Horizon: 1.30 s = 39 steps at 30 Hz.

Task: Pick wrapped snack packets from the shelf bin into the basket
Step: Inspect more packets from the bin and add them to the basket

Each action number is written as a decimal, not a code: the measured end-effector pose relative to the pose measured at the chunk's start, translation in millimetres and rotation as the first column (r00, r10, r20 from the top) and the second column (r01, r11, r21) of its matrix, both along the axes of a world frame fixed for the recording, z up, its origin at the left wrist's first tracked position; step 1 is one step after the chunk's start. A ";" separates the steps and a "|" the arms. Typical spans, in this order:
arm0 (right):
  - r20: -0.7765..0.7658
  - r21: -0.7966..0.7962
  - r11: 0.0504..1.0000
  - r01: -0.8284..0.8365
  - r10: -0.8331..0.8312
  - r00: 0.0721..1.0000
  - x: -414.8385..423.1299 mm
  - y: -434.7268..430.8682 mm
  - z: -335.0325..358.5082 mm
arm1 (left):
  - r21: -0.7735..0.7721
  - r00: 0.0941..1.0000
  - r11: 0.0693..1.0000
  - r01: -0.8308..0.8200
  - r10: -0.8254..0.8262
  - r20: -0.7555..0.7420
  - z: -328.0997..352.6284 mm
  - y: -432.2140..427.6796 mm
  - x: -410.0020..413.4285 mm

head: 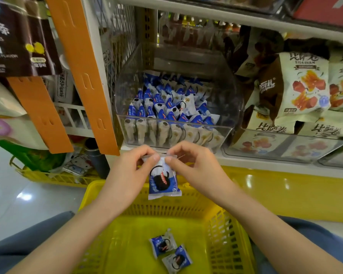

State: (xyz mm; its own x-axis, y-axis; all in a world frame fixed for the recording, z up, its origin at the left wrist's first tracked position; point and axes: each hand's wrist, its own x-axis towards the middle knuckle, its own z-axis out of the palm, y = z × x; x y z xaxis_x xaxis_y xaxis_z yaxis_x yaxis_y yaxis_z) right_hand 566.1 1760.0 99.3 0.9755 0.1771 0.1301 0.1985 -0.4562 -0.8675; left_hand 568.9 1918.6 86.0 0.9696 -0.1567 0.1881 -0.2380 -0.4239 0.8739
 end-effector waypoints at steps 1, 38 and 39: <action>0.010 -0.014 1.000 0.001 -0.001 1.000 0.3 0.0 -0.2 | 0.028 1.000 1.000 0.010 -0.011 0.012 1.0 -1.5 -1.0; -0.111 0.034 0.999 0.019 -0.016 0.994 -4.0 17.6 -6.5 | -0.732 0.818 0.647 -0.214 -0.291 -0.496 -8.7 -8.9 -3.0; -0.074 0.002 1.000 0.025 -0.025 0.997 -4.9 18.6 -7.7 | -0.715 0.820 0.669 -0.204 -0.283 -0.498 -8.7 -9.4 -4.1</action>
